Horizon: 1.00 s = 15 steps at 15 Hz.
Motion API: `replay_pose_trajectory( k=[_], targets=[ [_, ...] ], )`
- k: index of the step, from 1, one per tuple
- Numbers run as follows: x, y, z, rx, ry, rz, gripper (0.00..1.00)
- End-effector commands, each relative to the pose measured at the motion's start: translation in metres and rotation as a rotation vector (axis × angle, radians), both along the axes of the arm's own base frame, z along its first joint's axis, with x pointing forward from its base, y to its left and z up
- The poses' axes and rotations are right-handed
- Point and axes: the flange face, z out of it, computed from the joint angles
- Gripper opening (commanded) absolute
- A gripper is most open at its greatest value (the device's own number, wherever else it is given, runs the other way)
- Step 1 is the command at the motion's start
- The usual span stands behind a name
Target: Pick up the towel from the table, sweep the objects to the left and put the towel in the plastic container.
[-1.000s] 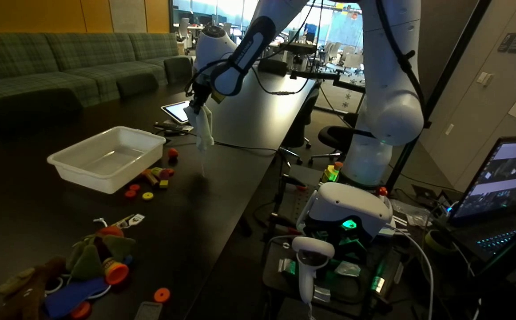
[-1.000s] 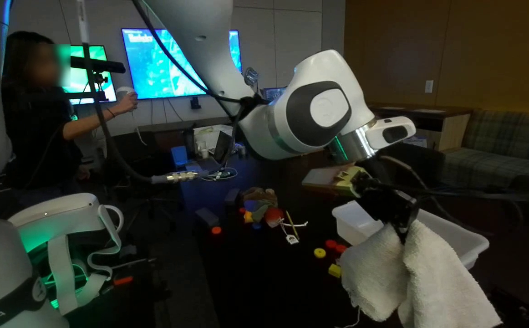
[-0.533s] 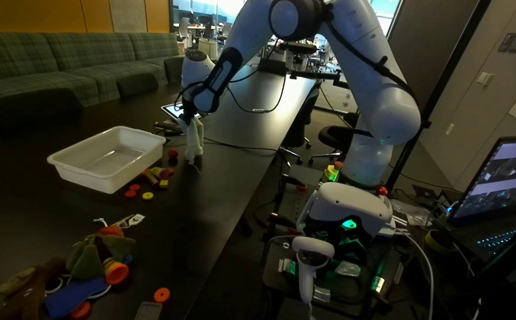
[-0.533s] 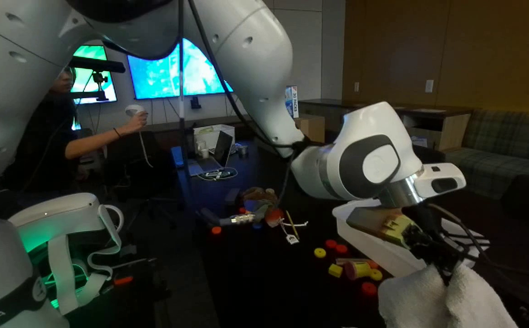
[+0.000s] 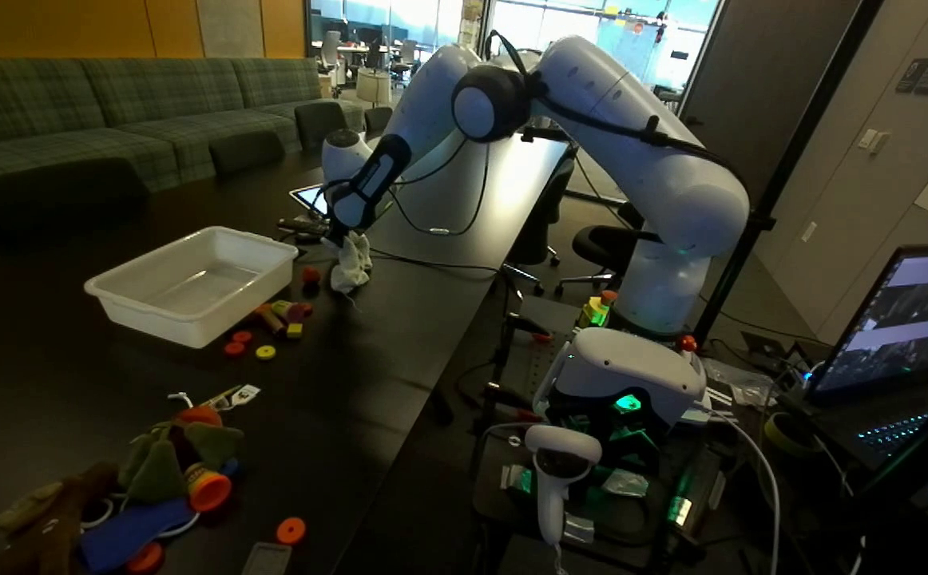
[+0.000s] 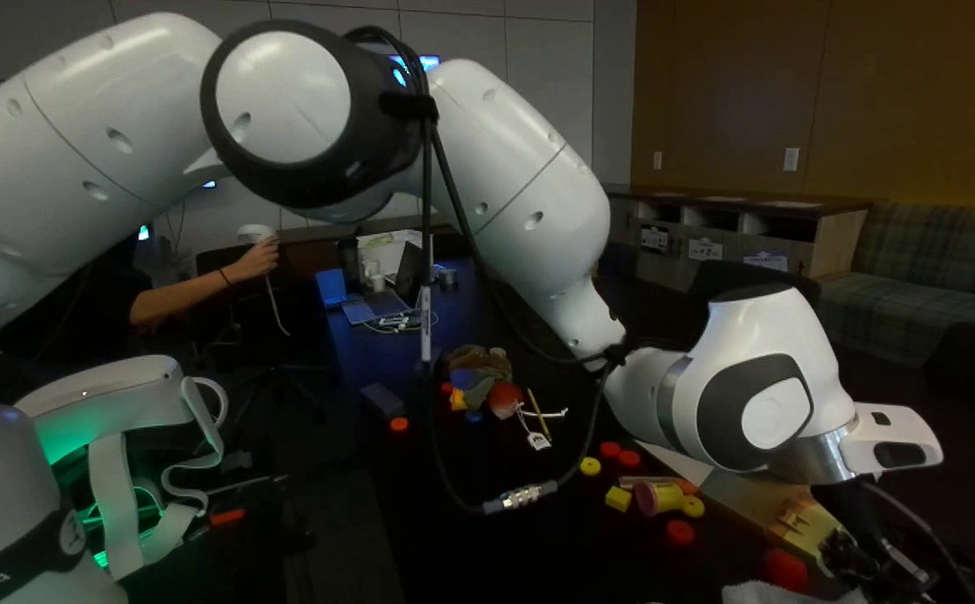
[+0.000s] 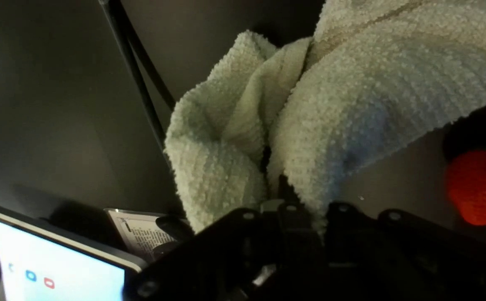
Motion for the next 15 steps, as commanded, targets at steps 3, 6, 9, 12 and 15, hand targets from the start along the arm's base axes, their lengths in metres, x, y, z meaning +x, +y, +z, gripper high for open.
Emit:
replay_pose_trajectory(
  k=[3, 6, 9, 12, 15],
  targets=[
    [0.034, -0.008, -0.035, 0.067, -0.017, 0.019, 0.06],
    [0.039, -0.006, -0.049, 0.104, -0.02, 0.02, 0.06],
    [0.044, -0.002, -0.064, 0.138, -0.021, 0.018, 0.06],
    [0.048, 0.011, -0.067, 0.174, -0.022, 0.035, 0.06],
    [0.053, 0.026, -0.064, 0.208, -0.036, 0.067, 0.06]
  ],
)
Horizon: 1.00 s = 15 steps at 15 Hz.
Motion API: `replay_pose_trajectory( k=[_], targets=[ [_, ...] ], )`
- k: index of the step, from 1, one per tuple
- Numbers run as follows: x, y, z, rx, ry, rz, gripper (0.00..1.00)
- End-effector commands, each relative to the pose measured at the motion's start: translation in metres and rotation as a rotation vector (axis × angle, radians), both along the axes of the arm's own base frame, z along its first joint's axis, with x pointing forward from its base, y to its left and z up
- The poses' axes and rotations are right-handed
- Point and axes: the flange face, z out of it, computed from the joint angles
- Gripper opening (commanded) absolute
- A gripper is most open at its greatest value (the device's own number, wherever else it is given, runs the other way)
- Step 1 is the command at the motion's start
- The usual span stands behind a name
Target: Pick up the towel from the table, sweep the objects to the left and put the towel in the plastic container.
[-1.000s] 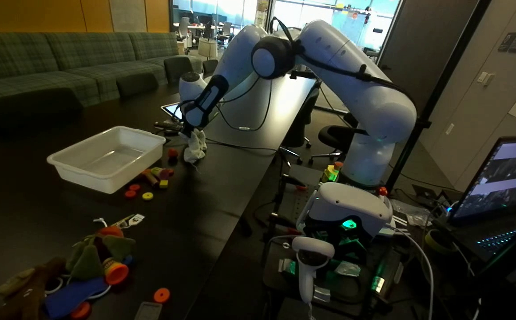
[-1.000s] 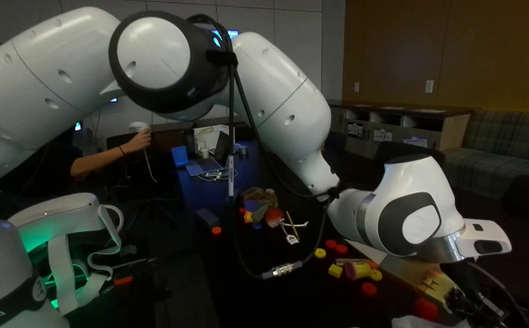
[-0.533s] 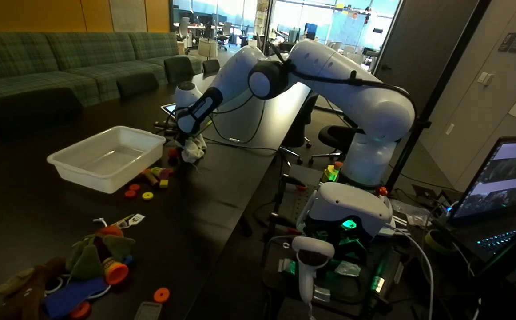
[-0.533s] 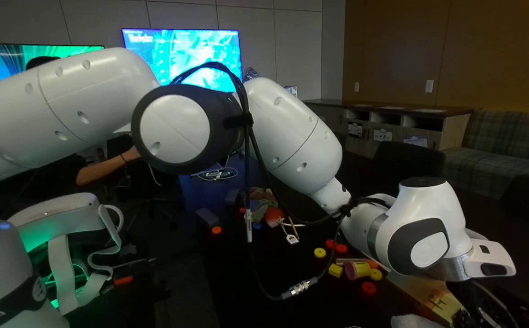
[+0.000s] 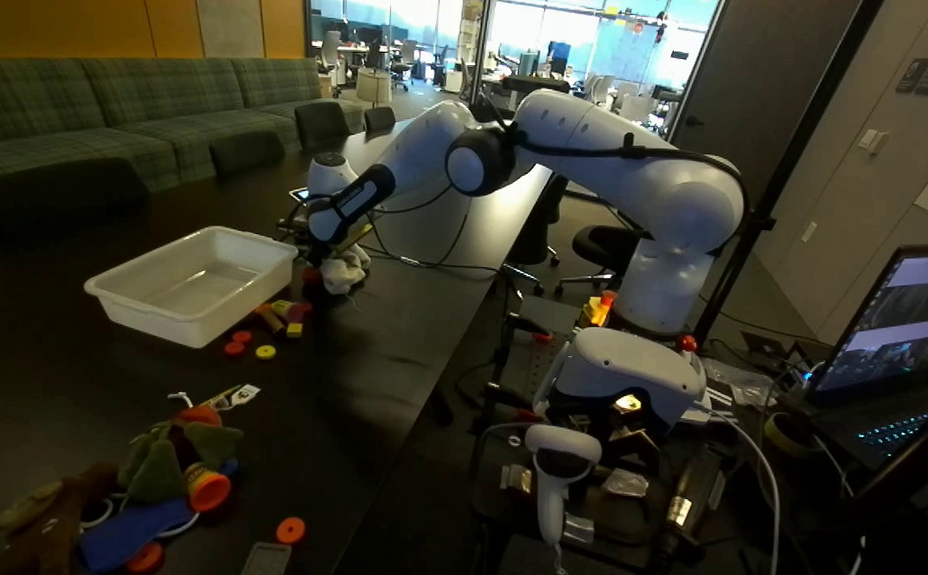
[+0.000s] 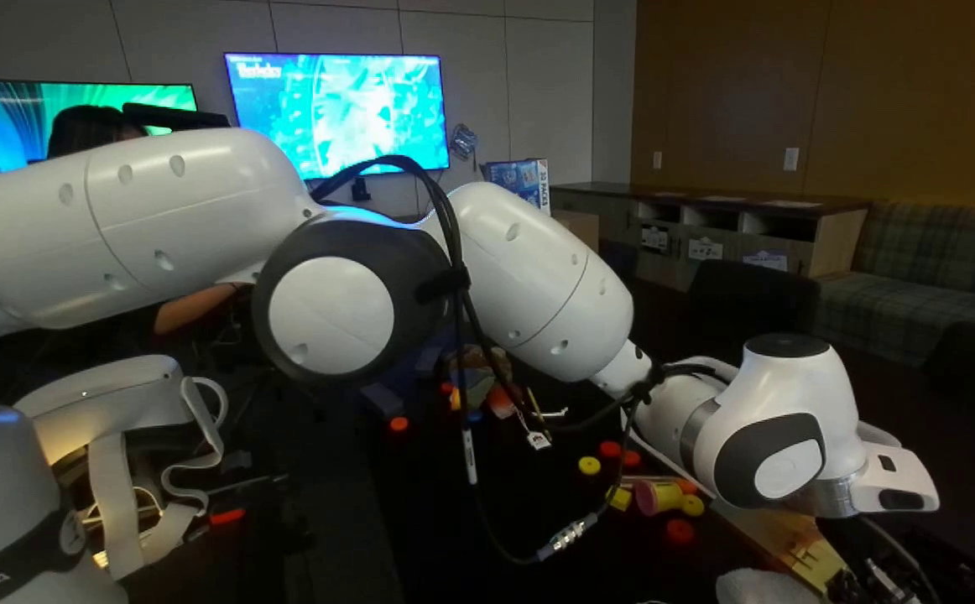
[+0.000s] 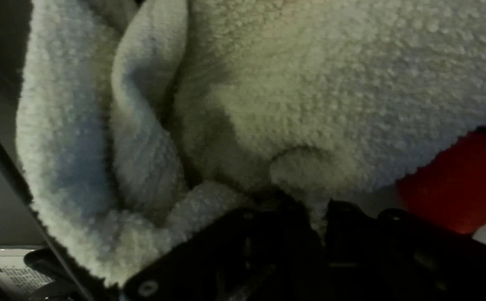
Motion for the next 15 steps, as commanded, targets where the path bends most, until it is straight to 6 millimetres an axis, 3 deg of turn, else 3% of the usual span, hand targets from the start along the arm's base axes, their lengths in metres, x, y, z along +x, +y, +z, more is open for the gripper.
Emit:
replay_pose_trajectory(
  k=[1, 7, 11, 15],
  targets=[
    [0.009, 0.02, -0.002, 0.061, -0.024, 0.052, 0.06],
    [0.003, 0.05, 0.0, 0.103, -0.018, 0.121, 0.06],
    [-0.015, 0.063, -0.004, 0.092, -0.008, 0.161, 0.06],
    [-0.036, 0.098, -0.002, 0.114, -0.032, 0.219, 0.06]
  ],
)
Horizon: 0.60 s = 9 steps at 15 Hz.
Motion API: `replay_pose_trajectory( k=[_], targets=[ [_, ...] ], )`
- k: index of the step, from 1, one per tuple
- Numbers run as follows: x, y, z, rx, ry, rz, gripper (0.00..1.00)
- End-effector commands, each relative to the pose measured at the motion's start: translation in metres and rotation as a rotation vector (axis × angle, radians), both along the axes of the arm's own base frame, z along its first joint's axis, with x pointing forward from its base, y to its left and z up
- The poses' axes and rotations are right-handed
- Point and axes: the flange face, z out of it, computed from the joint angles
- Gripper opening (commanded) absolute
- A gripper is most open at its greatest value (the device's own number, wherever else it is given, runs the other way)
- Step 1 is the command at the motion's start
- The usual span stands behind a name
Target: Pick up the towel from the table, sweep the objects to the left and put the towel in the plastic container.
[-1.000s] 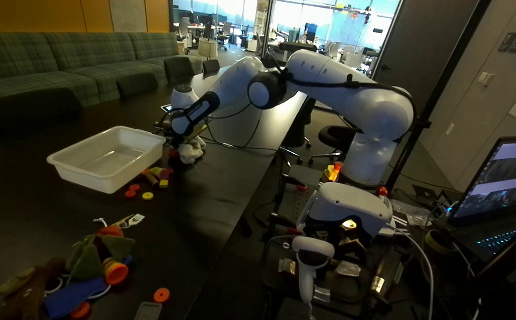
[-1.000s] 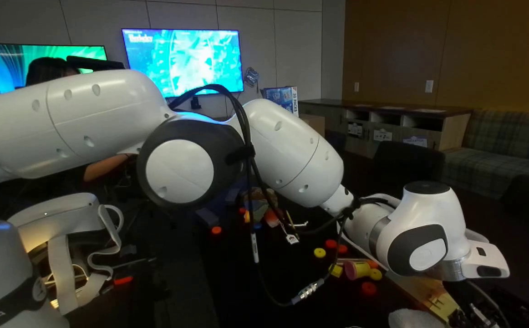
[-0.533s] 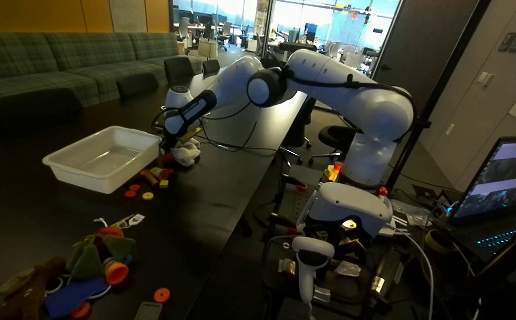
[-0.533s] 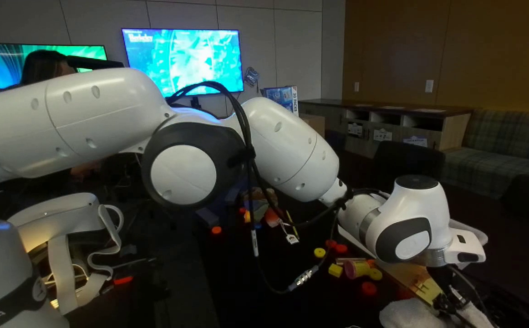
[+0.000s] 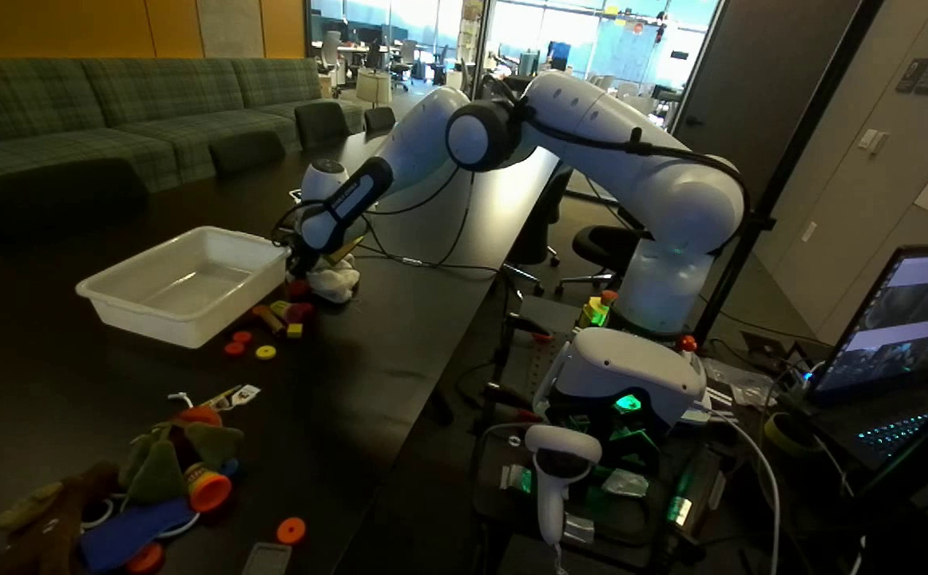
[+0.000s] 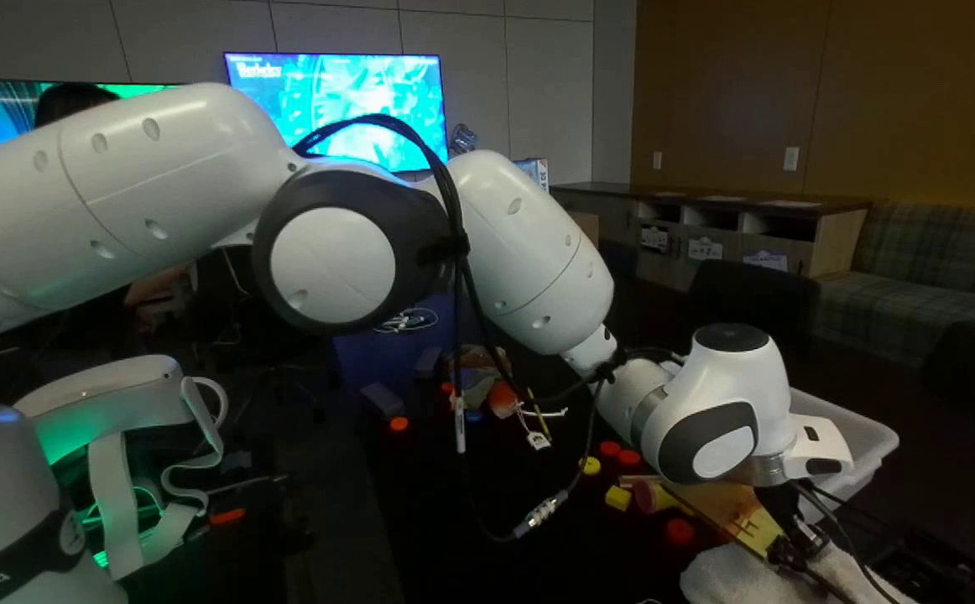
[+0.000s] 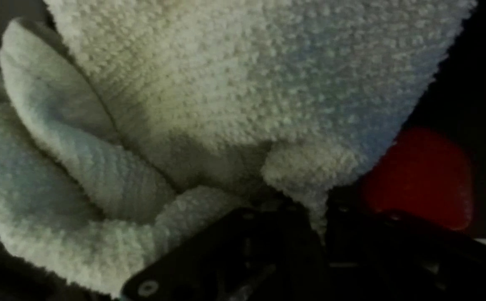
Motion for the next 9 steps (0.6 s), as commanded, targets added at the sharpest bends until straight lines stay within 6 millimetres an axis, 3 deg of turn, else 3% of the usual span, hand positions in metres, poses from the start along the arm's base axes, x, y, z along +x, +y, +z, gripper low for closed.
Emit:
replay_pose_trajectory(
  k=[1, 9],
  targets=[
    [-0.03, 0.046, 0.001, 0.041, 0.004, 0.083, 0.06],
    [-0.101, 0.147, 0.001, 0.082, -0.02, 0.149, 0.06]
  ],
)
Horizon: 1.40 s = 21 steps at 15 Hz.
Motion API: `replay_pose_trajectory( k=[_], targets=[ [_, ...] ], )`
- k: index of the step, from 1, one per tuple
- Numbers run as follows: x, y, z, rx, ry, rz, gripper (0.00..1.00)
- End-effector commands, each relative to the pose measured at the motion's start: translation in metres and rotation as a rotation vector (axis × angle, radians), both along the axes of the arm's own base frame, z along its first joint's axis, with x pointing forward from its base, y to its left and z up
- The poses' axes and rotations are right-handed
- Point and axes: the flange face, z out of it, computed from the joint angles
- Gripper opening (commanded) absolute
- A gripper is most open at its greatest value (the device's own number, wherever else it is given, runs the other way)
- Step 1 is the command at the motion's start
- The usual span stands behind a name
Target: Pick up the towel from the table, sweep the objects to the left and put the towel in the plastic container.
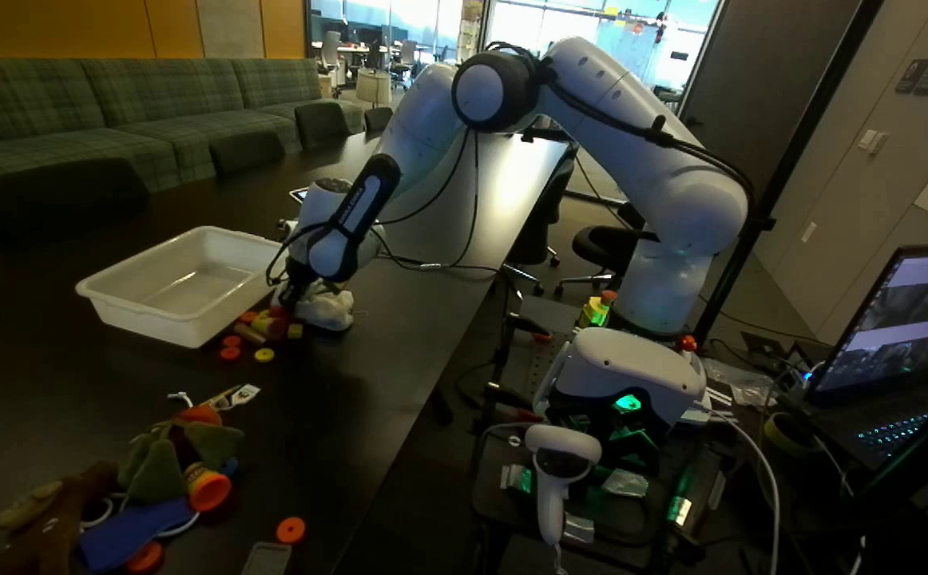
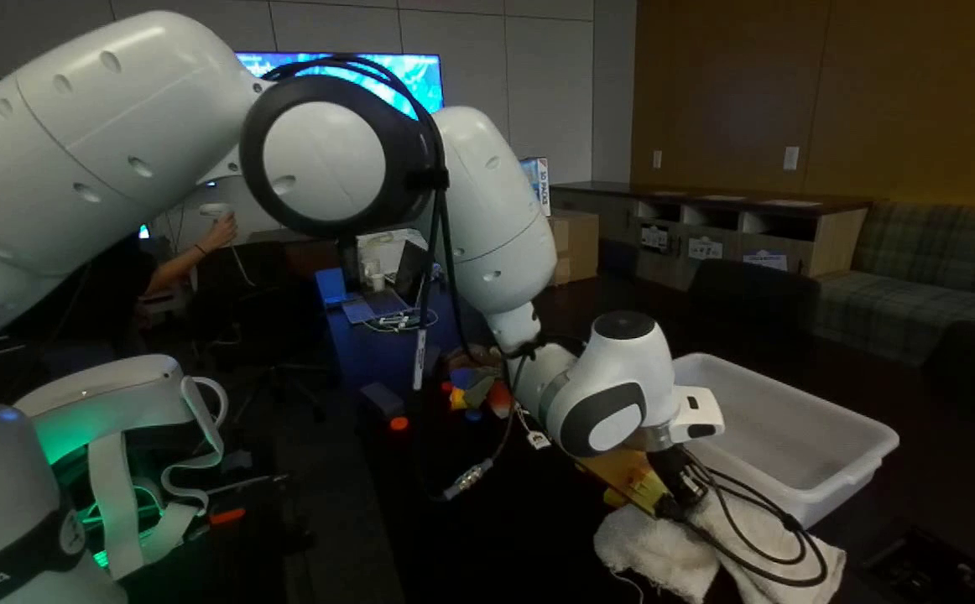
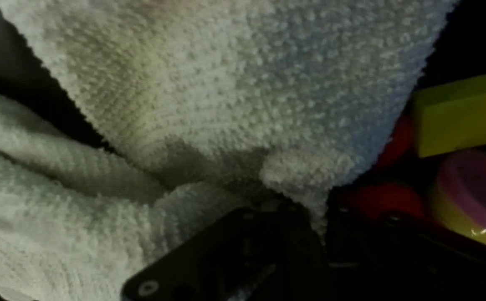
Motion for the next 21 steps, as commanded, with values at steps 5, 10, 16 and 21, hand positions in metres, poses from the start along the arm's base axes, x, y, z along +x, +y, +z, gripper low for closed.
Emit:
replay_pose_trajectory(
  k=[5, 10, 16, 21],
  targets=[
    [-0.086, 0.117, 0.003, 0.092, 0.074, -0.038, 0.06],
    [-0.121, 0.2, 0.004, 0.148, 0.139, -0.089, 0.06],
    [-0.166, 0.274, 0.024, 0.198, 0.167, -0.02, 0.06],
    [-0.18, 0.253, 0.066, 0.211, 0.12, -0.007, 0.06]
  ],
)
